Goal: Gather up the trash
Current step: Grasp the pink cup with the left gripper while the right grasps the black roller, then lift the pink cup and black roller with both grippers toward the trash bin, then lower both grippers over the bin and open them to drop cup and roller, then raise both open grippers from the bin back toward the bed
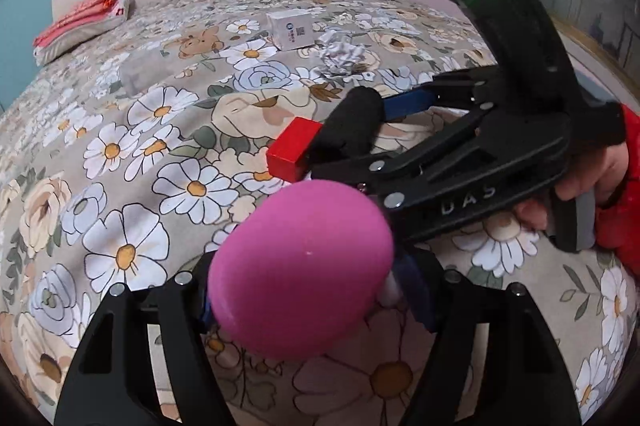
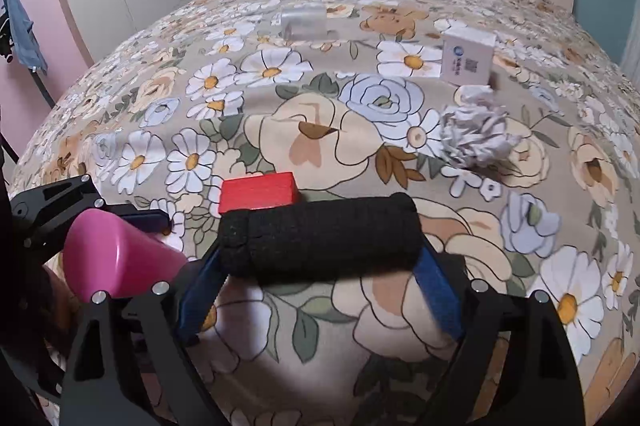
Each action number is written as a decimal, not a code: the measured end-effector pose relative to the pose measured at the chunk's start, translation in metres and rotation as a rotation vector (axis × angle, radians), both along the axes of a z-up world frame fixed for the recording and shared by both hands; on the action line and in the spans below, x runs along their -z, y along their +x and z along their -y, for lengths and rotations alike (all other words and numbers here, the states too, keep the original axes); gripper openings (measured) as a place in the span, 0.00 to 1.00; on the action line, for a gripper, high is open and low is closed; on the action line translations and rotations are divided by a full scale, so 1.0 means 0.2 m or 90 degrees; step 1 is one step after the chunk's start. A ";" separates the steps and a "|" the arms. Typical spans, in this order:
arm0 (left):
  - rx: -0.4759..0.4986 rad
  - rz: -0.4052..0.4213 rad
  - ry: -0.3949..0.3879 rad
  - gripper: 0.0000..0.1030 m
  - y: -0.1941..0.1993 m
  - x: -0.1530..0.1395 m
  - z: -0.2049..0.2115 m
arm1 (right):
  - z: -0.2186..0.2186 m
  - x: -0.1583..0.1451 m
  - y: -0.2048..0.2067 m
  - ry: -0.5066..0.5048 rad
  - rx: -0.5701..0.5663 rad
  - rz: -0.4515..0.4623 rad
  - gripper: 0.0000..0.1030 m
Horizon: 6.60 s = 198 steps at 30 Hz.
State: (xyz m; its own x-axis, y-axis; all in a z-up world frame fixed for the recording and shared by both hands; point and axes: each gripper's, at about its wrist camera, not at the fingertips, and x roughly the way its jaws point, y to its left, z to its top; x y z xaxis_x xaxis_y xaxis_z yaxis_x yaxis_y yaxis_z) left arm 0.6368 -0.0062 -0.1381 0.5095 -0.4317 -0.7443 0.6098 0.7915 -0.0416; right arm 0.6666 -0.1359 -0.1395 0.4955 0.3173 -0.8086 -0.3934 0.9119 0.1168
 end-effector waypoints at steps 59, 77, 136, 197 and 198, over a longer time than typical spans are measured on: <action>-0.301 0.115 0.050 0.57 -1.45 -1.03 0.06 | 0.41 -1.10 -1.66 0.035 0.056 0.169 0.83; -0.303 0.140 0.050 0.57 -2.09 -1.07 -0.03 | 0.39 -1.12 -2.34 0.005 0.019 0.194 0.83; -0.171 -0.288 0.144 0.57 -2.39 0.72 0.12 | 0.11 0.55 -2.73 -0.055 -0.046 -0.219 0.83; -0.232 -0.399 0.121 0.59 -2.23 0.71 0.04 | 0.04 0.67 -2.63 -0.062 -0.029 -0.283 0.86; -0.234 -0.387 0.114 0.59 -2.23 0.65 0.02 | 0.06 0.59 -2.64 -0.057 -0.028 -0.266 0.86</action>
